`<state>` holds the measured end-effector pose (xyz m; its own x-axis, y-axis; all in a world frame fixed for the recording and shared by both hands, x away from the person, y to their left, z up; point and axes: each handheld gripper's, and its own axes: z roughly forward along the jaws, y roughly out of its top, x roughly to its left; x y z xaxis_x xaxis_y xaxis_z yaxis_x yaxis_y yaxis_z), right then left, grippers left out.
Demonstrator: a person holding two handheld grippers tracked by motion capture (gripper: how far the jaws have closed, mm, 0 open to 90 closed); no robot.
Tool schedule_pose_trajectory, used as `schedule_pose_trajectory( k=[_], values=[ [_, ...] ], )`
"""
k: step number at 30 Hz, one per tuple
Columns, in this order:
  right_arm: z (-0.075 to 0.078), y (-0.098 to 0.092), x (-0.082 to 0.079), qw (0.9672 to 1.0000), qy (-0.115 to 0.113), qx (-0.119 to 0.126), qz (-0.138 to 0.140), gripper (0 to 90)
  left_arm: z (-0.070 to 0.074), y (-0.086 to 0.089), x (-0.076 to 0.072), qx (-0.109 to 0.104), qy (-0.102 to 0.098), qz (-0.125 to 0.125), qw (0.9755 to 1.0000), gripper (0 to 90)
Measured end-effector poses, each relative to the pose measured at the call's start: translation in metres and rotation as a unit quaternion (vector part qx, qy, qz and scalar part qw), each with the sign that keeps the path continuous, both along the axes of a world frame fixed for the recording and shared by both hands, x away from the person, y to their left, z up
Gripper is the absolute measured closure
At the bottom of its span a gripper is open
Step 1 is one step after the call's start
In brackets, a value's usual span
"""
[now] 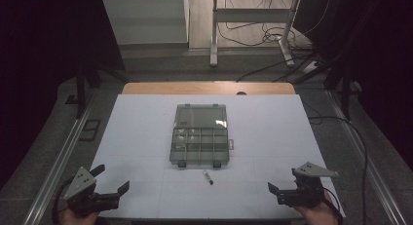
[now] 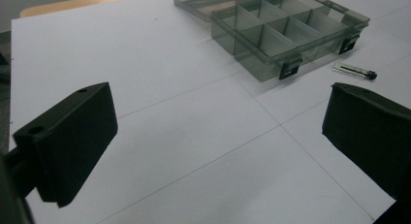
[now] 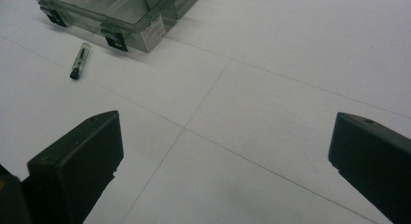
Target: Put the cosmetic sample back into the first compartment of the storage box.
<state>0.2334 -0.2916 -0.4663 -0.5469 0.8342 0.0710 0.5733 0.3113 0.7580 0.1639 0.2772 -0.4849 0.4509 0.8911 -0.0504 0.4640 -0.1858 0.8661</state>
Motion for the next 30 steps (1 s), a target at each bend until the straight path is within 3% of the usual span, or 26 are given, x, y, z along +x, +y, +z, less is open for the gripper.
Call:
schedule_pose_trajectory(
  k=[23, 30],
  values=[
    [-0.001, 0.006, 0.003, 0.9994, 0.014, -0.015, 0.029, 0.0, 0.000, -0.001, 0.001, 0.003, 0.004, -0.016, 0.9999, 0.4],
    [0.000, 0.012, 0.003, 0.9991, 0.003, -0.007, 0.042, 0.0, 0.000, -0.001, 0.001, 0.007, 0.004, -0.017, 0.9998, 0.5]
  ],
)
